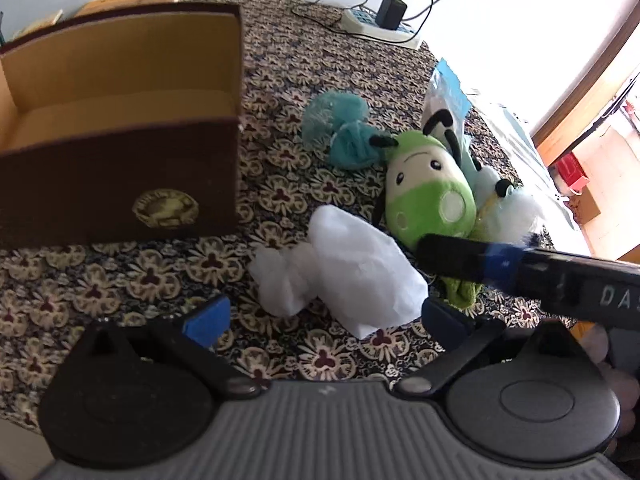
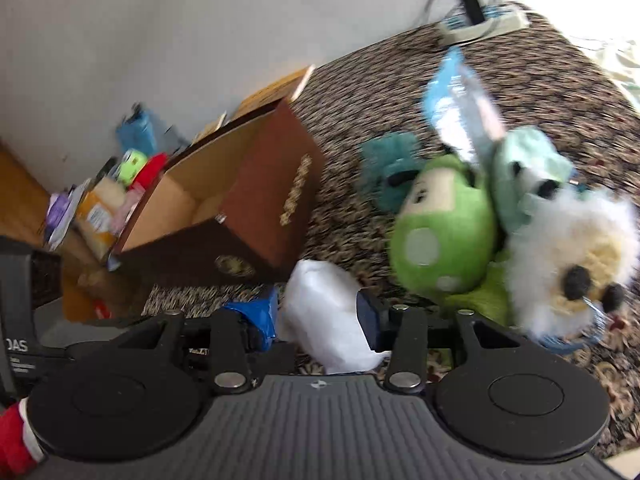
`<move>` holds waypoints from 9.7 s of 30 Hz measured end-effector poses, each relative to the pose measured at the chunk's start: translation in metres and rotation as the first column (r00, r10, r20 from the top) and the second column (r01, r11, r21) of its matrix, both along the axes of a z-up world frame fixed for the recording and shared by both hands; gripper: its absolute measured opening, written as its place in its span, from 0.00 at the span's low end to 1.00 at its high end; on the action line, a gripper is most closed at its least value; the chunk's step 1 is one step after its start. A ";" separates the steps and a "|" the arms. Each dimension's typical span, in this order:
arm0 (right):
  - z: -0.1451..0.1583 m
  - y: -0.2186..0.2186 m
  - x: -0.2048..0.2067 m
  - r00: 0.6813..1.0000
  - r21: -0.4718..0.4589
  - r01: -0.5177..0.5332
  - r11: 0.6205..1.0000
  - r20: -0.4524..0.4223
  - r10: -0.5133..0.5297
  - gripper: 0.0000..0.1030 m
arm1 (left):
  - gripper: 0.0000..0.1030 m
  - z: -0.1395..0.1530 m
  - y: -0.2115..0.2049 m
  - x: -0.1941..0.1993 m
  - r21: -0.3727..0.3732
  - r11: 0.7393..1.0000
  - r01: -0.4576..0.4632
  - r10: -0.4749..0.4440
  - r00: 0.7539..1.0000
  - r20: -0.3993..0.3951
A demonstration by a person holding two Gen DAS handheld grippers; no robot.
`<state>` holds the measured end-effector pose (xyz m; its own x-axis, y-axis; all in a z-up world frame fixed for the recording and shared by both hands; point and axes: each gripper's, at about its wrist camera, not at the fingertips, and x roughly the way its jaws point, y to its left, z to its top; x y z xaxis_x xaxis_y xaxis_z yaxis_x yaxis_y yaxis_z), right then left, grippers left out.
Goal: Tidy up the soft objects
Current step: 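Reach the right gripper to the white plastic bag and grasp it, then carry the white plastic bag with the right gripper into the cardboard box and release, then move the open right gripper back to the pile of plush toys, then grasp the white panda plush with bamboo leaves using the right gripper, then lift the panda plush with the right gripper and carry it over the box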
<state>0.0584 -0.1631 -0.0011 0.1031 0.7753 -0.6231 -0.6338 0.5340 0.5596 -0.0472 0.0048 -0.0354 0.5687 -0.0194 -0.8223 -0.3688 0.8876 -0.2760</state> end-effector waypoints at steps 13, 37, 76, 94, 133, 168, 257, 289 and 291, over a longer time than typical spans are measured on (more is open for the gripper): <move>-0.032 0.019 0.007 0.997 -0.033 -0.053 0.998 -0.062 0.051 0.14 | 0.63 -0.015 -0.005 0.017 0.023 0.996 0.088 -0.089 0.995 0.036; -0.024 0.019 0.022 0.980 0.050 -0.165 0.985 -0.102 0.169 0.00 | 0.28 -0.008 -0.013 0.021 -0.041 0.984 0.174 -0.167 0.978 0.127; 0.062 0.252 -0.019 0.949 0.284 -0.268 0.921 0.243 0.202 0.01 | 0.24 0.100 0.207 -0.034 0.207 0.978 0.042 -0.112 0.933 0.342; 0.009 0.352 -0.037 0.985 0.124 -0.140 0.982 0.122 0.125 0.06 | 0.56 0.034 0.307 -0.035 0.248 0.967 -0.063 0.026 0.989 0.148; 0.041 0.074 0.006 0.980 0.185 0.025 0.982 0.190 -0.060 0.10 | 0.67 0.084 0.064 0.040 0.442 0.890 -0.108 0.104 0.994 0.033; -0.044 -0.135 0.073 0.863 -0.010 0.499 0.867 -0.086 -0.498 0.12 | 0.68 0.017 -0.124 0.122 0.170 0.786 0.594 -0.614 0.782 0.106; -0.052 -0.080 0.128 0.967 -0.013 0.113 0.993 -0.227 -0.113 0.24 | 0.98 -0.007 -0.093 0.167 -0.162 0.775 0.611 -0.576 0.788 0.216; 0.097 0.009 0.058 0.930 0.282 -0.033 0.959 0.361 -0.075 0.15 | 0.95 0.148 -0.006 0.053 0.408 0.817 0.407 -0.575 0.626 0.528; 0.099 0.040 0.054 0.924 0.291 -0.077 0.954 0.380 -0.041 0.15 | 0.95 0.150 0.020 0.044 0.423 0.827 0.371 -0.557 0.650 0.517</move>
